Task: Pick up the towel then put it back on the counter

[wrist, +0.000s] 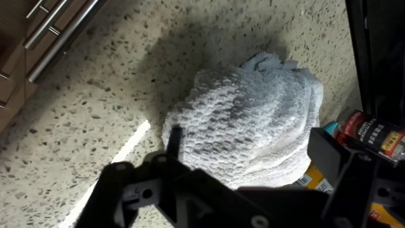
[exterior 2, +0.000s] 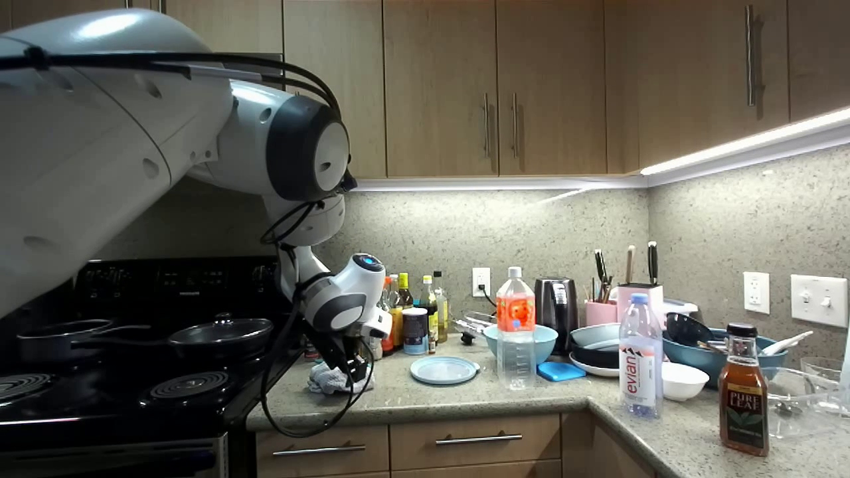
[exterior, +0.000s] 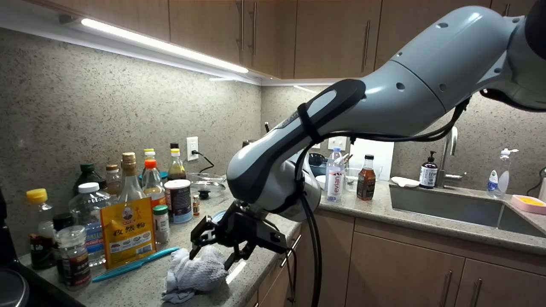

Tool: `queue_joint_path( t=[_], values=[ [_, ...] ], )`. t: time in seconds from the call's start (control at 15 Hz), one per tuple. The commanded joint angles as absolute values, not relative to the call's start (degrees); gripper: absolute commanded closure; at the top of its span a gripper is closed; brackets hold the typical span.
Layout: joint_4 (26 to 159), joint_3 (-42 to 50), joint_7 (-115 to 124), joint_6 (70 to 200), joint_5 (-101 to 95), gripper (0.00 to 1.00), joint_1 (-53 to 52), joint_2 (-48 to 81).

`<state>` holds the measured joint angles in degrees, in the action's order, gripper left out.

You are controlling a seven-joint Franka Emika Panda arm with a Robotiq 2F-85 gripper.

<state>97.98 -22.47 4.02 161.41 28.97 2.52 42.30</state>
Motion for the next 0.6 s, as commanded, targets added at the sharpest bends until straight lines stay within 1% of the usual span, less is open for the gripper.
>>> queue_joint_path(
  t=[0.0, 0.53],
  values=[
    [98.9, -20.8, 7.0, 161.1, 29.9, 0.0, 1.1, 41.1],
    [96.4, -16.8, 19.0, 162.5, 30.0, 0.0, -7.3, 44.2]
  ],
)
